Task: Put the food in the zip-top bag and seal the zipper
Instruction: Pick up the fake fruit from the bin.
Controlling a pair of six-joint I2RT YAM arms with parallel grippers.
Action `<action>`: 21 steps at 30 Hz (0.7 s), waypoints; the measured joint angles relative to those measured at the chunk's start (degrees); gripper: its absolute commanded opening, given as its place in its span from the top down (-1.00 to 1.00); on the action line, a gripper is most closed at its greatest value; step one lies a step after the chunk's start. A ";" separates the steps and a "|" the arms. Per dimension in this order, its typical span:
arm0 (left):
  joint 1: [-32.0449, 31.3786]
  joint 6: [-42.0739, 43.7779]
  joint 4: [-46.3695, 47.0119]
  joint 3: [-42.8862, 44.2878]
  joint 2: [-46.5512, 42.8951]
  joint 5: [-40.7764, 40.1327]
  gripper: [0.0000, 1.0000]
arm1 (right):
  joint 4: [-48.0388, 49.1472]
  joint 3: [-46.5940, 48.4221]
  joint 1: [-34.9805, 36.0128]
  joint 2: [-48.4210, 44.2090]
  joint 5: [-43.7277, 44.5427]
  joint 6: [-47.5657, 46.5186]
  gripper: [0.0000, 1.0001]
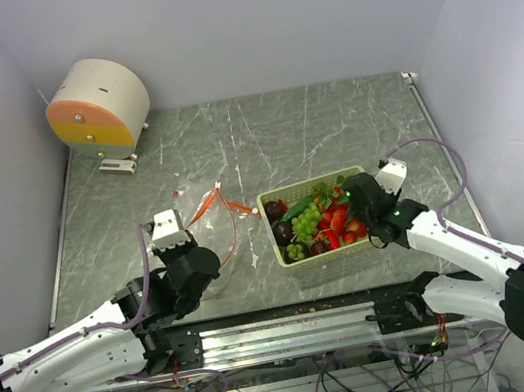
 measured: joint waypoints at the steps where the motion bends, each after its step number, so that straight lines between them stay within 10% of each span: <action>1: 0.00 0.07 0.04 0.00 0.26 0.02 0.86 | 0.61 -0.20 -0.35 0.66 -0.20 -0.04 0.00; 4: 0.00 0.11 0.07 0.00 0.81 0.13 0.86 | 2.71 -0.85 -1.18 2.69 -0.87 -0.15 0.04; 9: 0.00 0.15 0.26 0.00 0.87 0.37 0.86 | 5.66 -1.90 -1.79 3.39 -1.44 -0.83 0.86; 21: 0.00 0.28 0.48 0.13 1.97 0.81 0.86 | 2.32 1.07 -2.08 -1.40 -3.17 -4.42 1.00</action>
